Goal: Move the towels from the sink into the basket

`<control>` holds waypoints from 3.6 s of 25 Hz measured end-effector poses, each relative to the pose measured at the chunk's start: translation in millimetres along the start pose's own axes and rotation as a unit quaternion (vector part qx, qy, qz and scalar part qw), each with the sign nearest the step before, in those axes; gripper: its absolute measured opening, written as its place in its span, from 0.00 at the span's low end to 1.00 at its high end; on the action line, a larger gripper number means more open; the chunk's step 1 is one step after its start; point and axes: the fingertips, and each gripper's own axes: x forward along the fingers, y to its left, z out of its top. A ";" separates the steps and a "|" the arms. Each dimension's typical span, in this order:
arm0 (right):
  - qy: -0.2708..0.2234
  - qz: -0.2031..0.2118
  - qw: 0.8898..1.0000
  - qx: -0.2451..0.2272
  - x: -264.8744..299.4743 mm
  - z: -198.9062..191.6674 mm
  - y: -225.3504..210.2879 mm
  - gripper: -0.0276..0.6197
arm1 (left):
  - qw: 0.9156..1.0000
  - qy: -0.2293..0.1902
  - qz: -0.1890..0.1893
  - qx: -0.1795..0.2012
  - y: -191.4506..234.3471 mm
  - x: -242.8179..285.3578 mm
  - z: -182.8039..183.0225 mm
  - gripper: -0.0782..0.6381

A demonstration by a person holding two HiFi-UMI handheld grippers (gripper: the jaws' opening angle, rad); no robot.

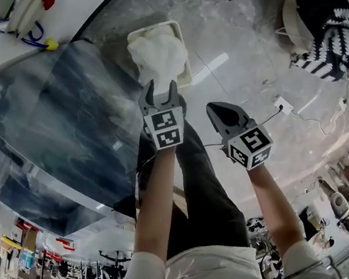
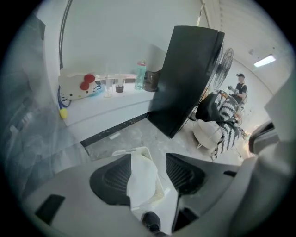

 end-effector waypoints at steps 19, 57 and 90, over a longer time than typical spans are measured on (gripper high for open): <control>-0.014 0.013 0.999 -0.042 -29.1 45.0 54.8 0.05 | 1.000 -0.003 -0.024 -0.020 -34.9 -97.5 8.7 0.41; -0.116 -0.001 0.969 -0.220 -231.4 225.8 349.3 0.05 | 0.980 -0.196 -0.027 0.003 47.2 -551.7 188.2 0.22; -0.250 -0.035 0.930 -0.267 -349.6 253.5 448.6 0.05 | 0.942 -0.327 -0.067 0.047 83.0 -718.9 229.8 0.13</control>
